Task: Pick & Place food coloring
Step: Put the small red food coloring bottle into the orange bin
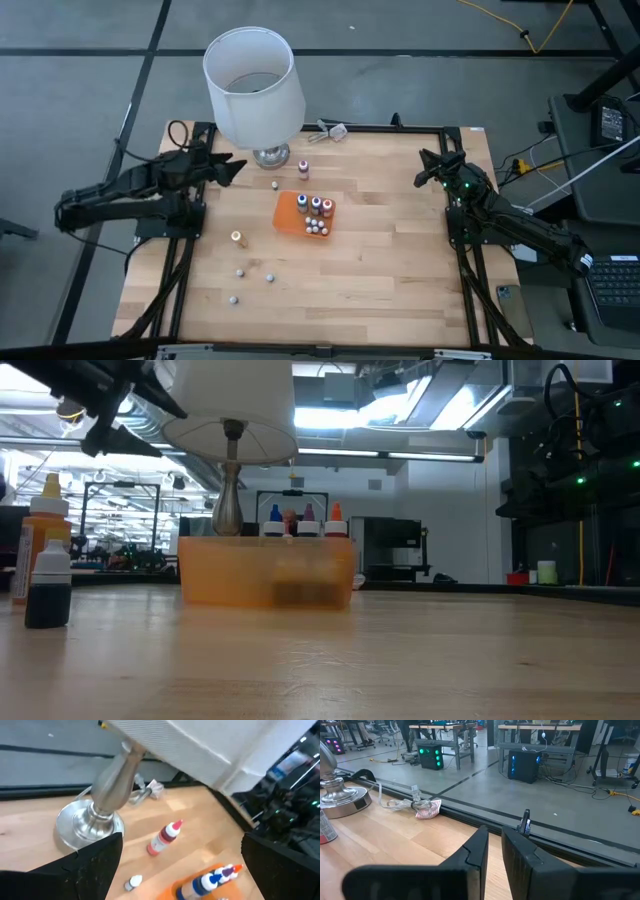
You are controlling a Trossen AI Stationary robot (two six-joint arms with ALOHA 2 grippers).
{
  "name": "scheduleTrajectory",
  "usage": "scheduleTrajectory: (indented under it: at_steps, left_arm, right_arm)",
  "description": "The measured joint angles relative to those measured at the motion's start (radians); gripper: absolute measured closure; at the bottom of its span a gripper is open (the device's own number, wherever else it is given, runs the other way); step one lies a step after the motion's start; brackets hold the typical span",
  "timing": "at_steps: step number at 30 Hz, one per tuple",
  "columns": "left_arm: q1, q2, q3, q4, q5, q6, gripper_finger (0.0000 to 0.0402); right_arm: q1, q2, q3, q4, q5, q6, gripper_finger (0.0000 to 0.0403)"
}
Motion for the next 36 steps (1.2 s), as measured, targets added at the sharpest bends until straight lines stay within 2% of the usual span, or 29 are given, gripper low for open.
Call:
scheduleTrajectory:
  at_steps: [5,14,20,28,34,36]
  left_arm:
    - [-0.117,0.071,0.05,-0.062,-0.073,-0.011,0.001]
    - [-0.34,0.196,0.057,-0.027,-0.038,0.028,0.001]
    - [-0.376,0.298,0.057,-0.119,-0.095,-0.152,0.001]
    - [-0.423,0.423,0.061,-0.153,-0.152,-0.287,0.001]
    - [-0.471,0.537,0.145,-0.315,-0.27,-0.476,0.001]
    - [-0.466,0.582,0.165,-0.319,-0.283,-0.53,0.001]
  right_arm:
    - [0.0,0.0,0.0,0.0,0.0,0.0,0.0345]
    - [0.0,0.0,0.0,0.0,0.0,0.0,0.0345]
    - [0.0,0.0,0.0,0.0,0.0,0.0,0.0345]
    - [0.0,0.0,0.0,0.0,0.0,0.0,0.0345]
    - [0.0,0.0,0.0,0.0,0.0,0.0,0.0345]
    - [0.0,0.0,0.0,0.0,0.0,0.0,0.0345]
